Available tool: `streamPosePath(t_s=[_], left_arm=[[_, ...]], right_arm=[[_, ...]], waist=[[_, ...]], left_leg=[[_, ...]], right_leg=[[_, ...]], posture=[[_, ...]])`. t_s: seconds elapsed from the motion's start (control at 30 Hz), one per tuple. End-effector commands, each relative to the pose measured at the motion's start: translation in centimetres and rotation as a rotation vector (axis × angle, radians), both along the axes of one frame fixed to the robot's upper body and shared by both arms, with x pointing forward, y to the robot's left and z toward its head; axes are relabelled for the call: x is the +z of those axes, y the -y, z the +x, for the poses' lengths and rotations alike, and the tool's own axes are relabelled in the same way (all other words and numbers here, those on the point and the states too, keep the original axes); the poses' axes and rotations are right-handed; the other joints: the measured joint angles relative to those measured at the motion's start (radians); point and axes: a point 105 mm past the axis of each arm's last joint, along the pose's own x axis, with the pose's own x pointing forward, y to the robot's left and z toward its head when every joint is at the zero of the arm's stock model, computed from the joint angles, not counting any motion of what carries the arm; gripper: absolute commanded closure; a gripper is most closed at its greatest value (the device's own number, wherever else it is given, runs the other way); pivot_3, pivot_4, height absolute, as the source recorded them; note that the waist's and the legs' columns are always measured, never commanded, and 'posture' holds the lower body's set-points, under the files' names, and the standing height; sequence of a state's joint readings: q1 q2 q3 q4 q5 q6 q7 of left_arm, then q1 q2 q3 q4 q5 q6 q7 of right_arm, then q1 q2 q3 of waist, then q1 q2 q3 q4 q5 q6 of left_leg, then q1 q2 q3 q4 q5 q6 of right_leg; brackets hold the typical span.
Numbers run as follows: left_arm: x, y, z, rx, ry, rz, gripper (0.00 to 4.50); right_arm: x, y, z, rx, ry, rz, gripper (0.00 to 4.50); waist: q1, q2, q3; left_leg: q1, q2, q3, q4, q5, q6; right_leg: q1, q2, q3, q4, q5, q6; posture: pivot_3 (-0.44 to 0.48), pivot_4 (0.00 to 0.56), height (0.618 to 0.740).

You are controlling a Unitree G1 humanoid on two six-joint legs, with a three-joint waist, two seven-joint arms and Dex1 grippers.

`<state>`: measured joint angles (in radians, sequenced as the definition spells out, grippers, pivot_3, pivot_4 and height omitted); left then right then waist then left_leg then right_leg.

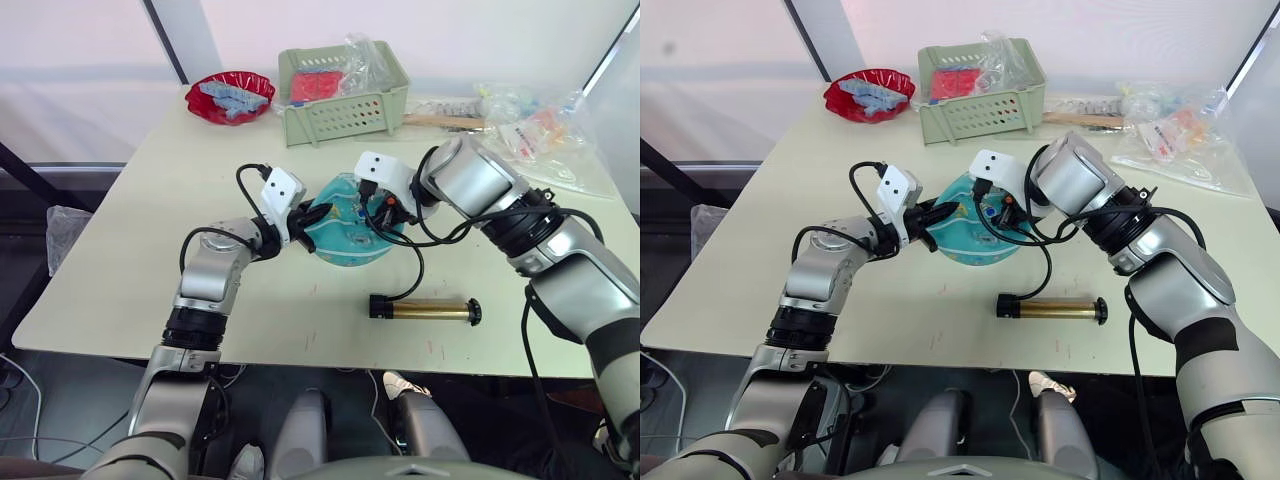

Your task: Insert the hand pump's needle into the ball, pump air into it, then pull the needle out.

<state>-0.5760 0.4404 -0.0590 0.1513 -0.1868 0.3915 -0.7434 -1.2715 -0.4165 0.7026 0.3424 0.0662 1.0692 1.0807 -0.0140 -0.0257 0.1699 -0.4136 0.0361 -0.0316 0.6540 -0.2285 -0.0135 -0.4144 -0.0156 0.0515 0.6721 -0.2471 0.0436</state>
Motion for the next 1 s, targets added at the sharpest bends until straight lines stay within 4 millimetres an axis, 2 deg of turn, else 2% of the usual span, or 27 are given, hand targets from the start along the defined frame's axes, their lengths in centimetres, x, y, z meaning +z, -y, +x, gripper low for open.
streamPosePath(t_s=[0.03,1.0], left_arm=[[-1.99,0.06,-0.39,-0.001,-0.066,0.028,4.48],[-2.23,-0.19,-0.32,0.007,-0.071,0.031,4.48]], right_arm=[[-0.61,0.75,0.35,-0.033,-0.002,-0.022,4.18],[-1.23,1.74,0.75,-0.062,-0.017,-0.050,4.18]], waist=[[0.000,0.000,0.000],[0.000,0.000,0.000]], left_leg=[[0.000,0.000,0.000,0.000,0.000,0.000],[0.000,0.000,0.000,0.000,0.000,0.000]], right_leg=[[0.000,0.000,0.000,0.000,0.000,0.000],[0.000,0.000,0.000,0.000,0.000,0.000]], posture=[[0.000,0.150,0.736],[0.000,0.150,0.736]])
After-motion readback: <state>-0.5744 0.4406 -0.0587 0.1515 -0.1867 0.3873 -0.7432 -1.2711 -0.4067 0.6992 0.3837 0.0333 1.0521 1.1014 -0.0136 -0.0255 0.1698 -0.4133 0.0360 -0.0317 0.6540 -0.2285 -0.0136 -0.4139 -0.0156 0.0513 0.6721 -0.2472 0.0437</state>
